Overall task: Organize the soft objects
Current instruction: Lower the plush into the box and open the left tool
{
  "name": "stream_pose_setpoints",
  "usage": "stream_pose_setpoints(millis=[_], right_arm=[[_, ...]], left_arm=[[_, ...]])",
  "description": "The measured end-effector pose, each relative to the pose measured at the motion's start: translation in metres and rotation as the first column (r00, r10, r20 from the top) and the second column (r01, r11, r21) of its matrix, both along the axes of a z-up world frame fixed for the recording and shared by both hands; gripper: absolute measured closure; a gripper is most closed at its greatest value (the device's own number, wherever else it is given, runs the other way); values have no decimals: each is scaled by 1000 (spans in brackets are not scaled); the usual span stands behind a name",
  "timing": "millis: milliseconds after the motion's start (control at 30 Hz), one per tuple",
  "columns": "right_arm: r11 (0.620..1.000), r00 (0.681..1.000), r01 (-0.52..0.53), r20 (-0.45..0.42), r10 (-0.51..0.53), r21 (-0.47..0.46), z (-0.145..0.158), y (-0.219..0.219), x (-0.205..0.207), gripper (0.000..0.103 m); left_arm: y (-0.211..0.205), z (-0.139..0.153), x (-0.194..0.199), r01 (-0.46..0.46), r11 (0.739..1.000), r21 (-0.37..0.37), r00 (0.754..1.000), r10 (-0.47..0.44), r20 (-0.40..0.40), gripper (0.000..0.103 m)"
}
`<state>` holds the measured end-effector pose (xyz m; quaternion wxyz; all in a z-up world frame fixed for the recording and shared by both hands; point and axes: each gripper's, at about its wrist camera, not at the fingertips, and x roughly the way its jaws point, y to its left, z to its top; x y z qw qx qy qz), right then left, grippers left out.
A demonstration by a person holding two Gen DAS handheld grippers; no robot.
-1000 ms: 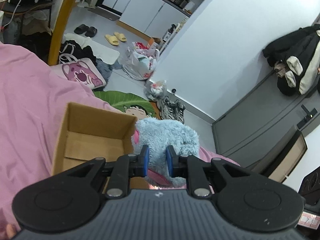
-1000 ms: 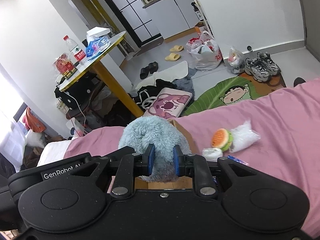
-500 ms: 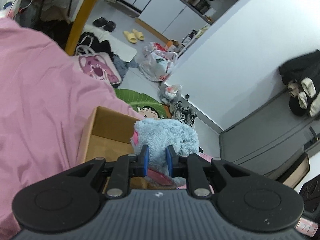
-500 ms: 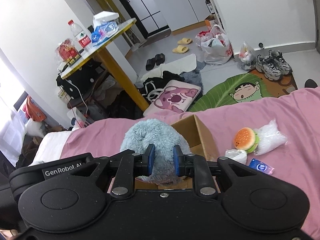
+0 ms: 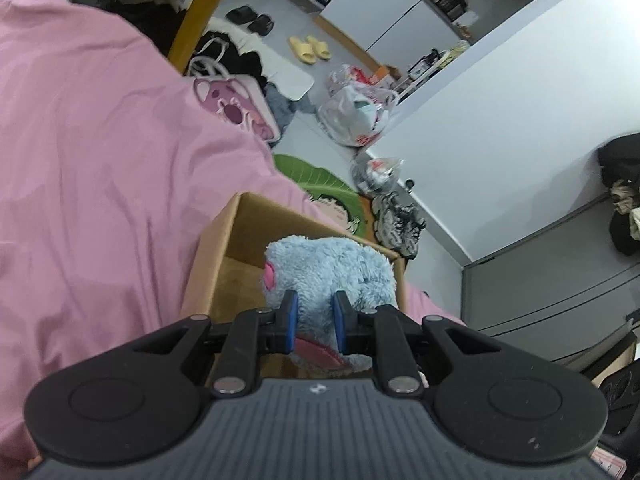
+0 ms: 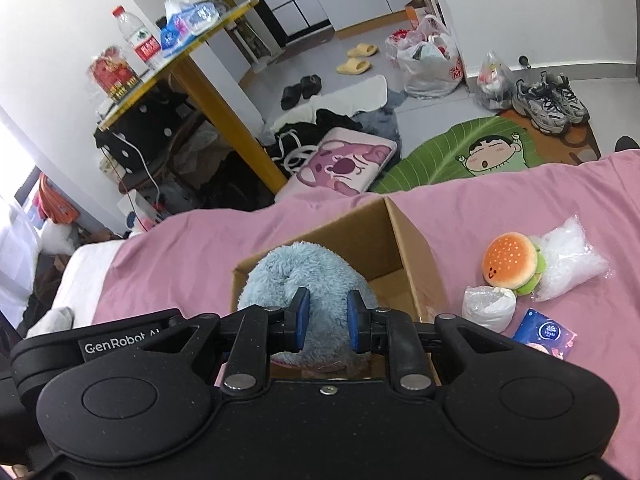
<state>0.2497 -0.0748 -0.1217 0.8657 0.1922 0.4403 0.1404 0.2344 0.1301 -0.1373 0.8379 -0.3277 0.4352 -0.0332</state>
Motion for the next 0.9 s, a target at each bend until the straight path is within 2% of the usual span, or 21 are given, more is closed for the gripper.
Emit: stream_pose_setpoints(millis=[100,200,400,567,667,833,900], right_arm=[[1000,1000,-14,-9,14,7,-3,4,4,82],[999,999,-44,-26,44,4,-6,10,9,75],[996,994,-82,-71,83,17,-17,23,8,74],[995,992,-98,-81,97,-7,-12,28,1,74],[993,991,-118,-70,118,-4,-4,27,-4,70],[993,992,-121,-39,120,-17,11,21,-19,52],[993,992,-121,-31,121,8,17,16,-22,50]], left_arm=[[1,-4,3,-13,1000,8,1000,14,-12,85],[3,-5,6,-32,999,16,999,33,-16,85],[13,-17,8,-94,995,28,991,96,-93,85],[19,-15,1,-124,990,68,985,131,-112,84],[19,-10,-2,-111,990,91,987,121,-107,84],[11,-2,1,-84,985,154,990,101,-102,81],[7,-1,2,-77,978,197,989,100,-110,81]])
